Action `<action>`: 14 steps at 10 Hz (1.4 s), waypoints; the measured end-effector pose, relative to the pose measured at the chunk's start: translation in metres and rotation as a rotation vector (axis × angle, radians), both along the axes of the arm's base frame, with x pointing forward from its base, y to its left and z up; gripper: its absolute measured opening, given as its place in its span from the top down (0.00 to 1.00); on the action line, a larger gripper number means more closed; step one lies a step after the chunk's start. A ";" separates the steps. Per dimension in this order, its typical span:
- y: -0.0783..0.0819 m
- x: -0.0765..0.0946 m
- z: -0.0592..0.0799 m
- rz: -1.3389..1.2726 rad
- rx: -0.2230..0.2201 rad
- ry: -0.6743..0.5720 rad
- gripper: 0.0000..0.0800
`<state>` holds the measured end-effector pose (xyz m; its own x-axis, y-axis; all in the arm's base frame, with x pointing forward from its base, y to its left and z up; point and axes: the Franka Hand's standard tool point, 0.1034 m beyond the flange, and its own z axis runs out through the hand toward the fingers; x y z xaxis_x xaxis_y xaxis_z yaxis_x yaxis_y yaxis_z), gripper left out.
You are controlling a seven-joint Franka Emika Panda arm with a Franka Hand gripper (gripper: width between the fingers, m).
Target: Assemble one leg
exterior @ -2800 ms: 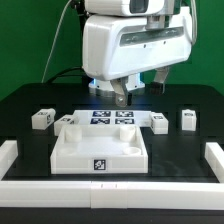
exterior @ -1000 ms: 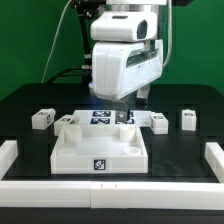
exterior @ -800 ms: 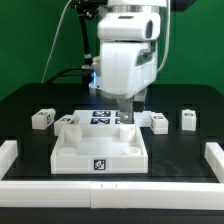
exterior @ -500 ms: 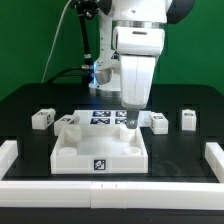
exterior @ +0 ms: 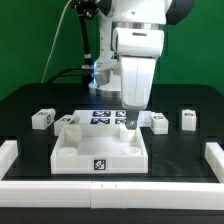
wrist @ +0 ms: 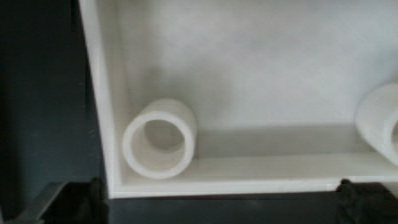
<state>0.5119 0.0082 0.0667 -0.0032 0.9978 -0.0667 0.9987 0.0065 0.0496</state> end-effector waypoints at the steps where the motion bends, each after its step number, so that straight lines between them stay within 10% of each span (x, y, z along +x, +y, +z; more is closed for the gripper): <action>1: 0.000 -0.022 -0.005 0.021 -0.002 0.020 0.19; 5: -0.021 -0.074 -0.028 0.080 0.010 0.071 0.19; 12: -0.037 -0.082 -0.058 0.065 0.025 0.101 0.19; 14: -0.037 -0.082 -0.058 0.060 0.024 0.104 0.39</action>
Offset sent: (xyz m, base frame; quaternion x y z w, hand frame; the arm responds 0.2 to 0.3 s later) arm -0.0529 -0.0184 -0.0259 -0.0003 0.0406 -0.0800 0.9960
